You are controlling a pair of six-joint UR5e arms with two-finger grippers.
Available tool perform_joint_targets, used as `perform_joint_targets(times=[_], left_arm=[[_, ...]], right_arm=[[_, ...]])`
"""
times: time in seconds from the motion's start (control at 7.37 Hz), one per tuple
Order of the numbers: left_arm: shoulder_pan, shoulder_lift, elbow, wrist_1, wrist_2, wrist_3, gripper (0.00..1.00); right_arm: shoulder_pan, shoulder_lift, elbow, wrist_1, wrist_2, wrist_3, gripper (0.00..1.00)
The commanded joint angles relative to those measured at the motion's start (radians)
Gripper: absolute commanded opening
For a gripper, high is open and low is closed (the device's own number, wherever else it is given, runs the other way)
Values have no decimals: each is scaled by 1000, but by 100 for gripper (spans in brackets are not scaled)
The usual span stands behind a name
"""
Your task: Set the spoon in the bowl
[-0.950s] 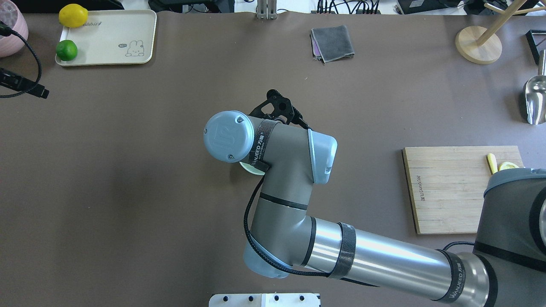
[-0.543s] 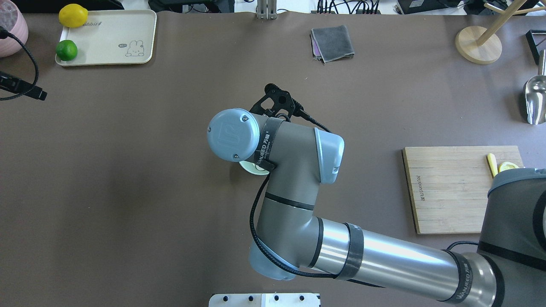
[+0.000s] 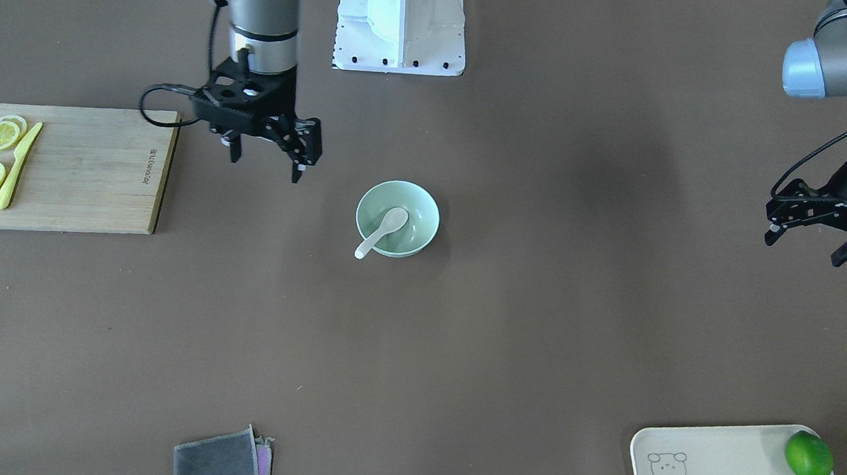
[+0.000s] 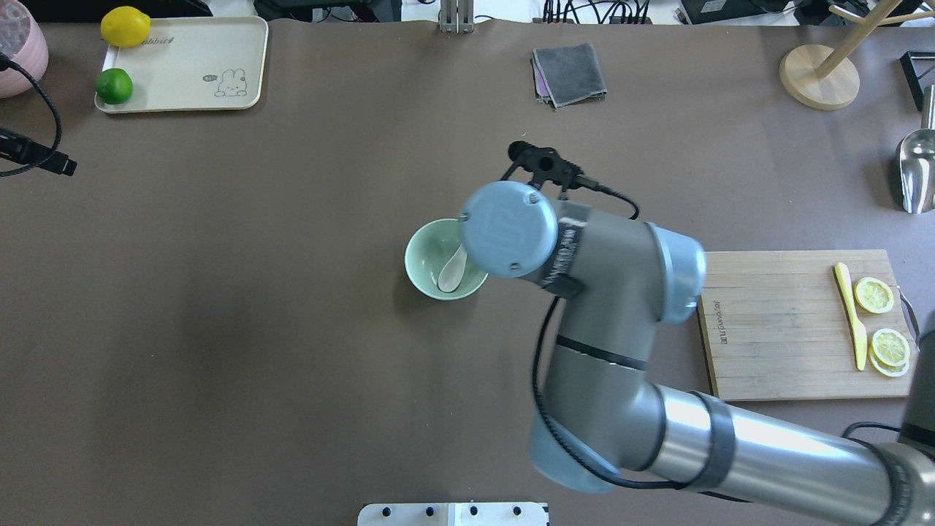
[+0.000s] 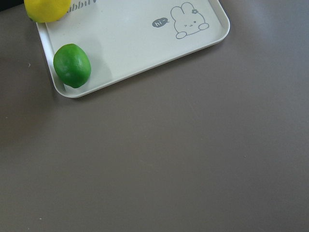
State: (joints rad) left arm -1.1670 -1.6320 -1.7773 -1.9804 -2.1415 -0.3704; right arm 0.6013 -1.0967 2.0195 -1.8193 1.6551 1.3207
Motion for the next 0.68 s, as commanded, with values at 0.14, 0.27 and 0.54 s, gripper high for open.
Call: perform_joint_targets(times=[0.14,0.27,0.54], left_arm=[[-102,40,8,17,-166,155,99],[-209,41,34,102,-286,301,99],[-342,129,58,304,-293,449,99]], right_arm=[[211,-199,88,2,130,-400,100],[356,-242,81,-3,307,-602,100],[649,-357,-5,-11,548,-1086,100]])
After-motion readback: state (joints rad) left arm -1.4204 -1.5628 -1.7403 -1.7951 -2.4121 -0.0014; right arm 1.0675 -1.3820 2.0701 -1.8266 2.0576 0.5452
